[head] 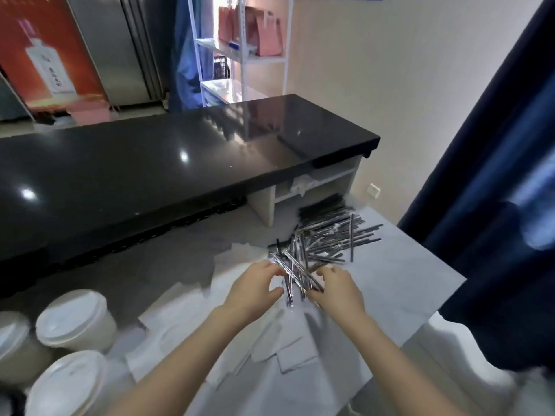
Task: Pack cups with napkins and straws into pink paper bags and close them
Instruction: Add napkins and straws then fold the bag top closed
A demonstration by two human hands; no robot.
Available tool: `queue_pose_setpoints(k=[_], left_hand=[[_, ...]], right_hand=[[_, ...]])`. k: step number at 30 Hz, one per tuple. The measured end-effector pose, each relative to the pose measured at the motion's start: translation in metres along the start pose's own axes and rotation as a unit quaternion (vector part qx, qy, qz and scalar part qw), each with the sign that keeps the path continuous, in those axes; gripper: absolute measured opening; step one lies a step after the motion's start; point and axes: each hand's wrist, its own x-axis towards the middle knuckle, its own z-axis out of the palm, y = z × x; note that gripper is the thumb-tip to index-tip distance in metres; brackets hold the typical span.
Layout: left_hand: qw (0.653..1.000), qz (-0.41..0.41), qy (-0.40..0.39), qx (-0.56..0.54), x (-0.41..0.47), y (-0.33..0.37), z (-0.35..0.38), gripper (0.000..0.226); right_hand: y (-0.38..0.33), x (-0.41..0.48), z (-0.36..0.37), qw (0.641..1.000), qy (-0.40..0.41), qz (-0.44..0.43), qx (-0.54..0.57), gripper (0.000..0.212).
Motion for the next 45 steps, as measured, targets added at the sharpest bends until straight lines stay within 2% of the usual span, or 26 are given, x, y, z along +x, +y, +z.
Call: queue_pose_setpoints(k=[3, 8, 12, 19, 24, 26, 30, 35, 40, 45], left_hand=[[1.0, -0.005, -0.017, 0.016, 0.025, 0.0, 0.024, 0.036], [0.999, -0.012, -0.035, 0.019, 0.045, -0.004, 0.045, 0.037], [0.999, -0.012, -0.029, 0.023, 0.047, -0.007, 0.046, 0.038], [0.995, 0.038, 0.063, 0.071, 0.042, 0.001, 0.032, 0.041], [0.975, 0.118, 0.148, 0.12, 0.022, 0.006, -0.001, 0.018], [0.969, 0.132, 0.17, 0.119, 0.007, 0.001, -0.024, 0.016], [0.963, 0.125, 0.199, 0.131, -0.043, -0.021, -0.081, 0.011], [0.952, 0.065, 0.264, 0.142, -0.147, -0.06, -0.158, 0.009], [0.923, -0.015, 0.335, 0.19, -0.287, -0.1, -0.23, 0.007], [0.883, -0.125, 0.393, 0.222, -0.441, -0.139, -0.281, 0.008]], right_hand=[[0.011, 0.015, 0.016, 0.999, -0.016, 0.01, -0.028, 0.053], [0.019, 0.025, 0.032, 0.999, 0.004, 0.007, -0.031, 0.025], [0.023, 0.026, 0.033, 0.999, 0.015, -0.004, -0.049, 0.021], [0.02, 0.015, 0.02, 0.995, 0.044, -0.046, -0.071, 0.025], [0.007, -0.003, 0.0, 0.984, 0.078, -0.144, -0.063, 0.026], [-0.01, -0.013, -0.012, 0.978, 0.094, -0.182, -0.04, 0.025], [-0.07, -0.035, -0.031, 0.961, 0.102, -0.256, 0.02, 0.023], [-0.181, -0.076, -0.034, 0.93, 0.116, -0.345, 0.056, 0.021], [-0.312, -0.143, -0.019, 0.871, 0.085, -0.477, 0.085, 0.014], [-0.436, -0.235, 0.014, 0.797, 0.036, -0.593, 0.111, 0.021]])
